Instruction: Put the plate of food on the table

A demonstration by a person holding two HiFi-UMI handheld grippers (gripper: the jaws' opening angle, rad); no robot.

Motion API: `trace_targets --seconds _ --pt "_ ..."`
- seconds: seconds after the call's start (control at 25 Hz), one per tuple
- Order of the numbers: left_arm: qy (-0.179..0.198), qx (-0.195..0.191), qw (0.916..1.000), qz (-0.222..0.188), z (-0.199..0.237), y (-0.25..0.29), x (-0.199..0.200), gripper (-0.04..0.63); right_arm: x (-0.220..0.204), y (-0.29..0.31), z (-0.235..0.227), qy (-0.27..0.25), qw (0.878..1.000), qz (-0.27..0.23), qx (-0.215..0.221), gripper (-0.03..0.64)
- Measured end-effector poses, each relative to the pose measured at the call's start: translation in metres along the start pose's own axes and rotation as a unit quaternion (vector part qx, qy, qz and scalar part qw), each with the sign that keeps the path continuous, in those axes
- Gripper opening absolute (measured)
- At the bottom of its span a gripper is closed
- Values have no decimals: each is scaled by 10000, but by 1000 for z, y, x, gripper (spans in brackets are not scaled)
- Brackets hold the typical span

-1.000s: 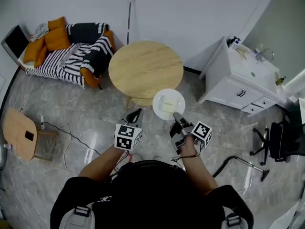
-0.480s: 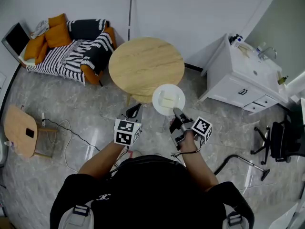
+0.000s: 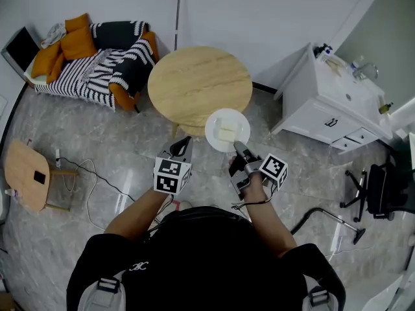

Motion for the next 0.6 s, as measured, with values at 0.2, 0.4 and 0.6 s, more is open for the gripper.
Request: trace_targets --seconds 0.2,0.4,0.6 --pt "-15 -56 10000 0 1 -1 -2 8 -3 0 2 -8 10000 -7 -32 17" --pt "40 -120 9999 -38 7 -4 -2 8 -11 4 2 -1 10000 -40 -58 17" --pt "53 -176 9998 -31 20 -8 -7 8 -21 10 6 4 9999 -107 -49 17"
Point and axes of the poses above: the fingertips, and each gripper's own axes: y forward along the fingers, z to its left, x out of its top, the point moved 2 cm from there along -y, backward along the fingers, and after that the axes turned 2 degrees about y, right-handed, at the moved point
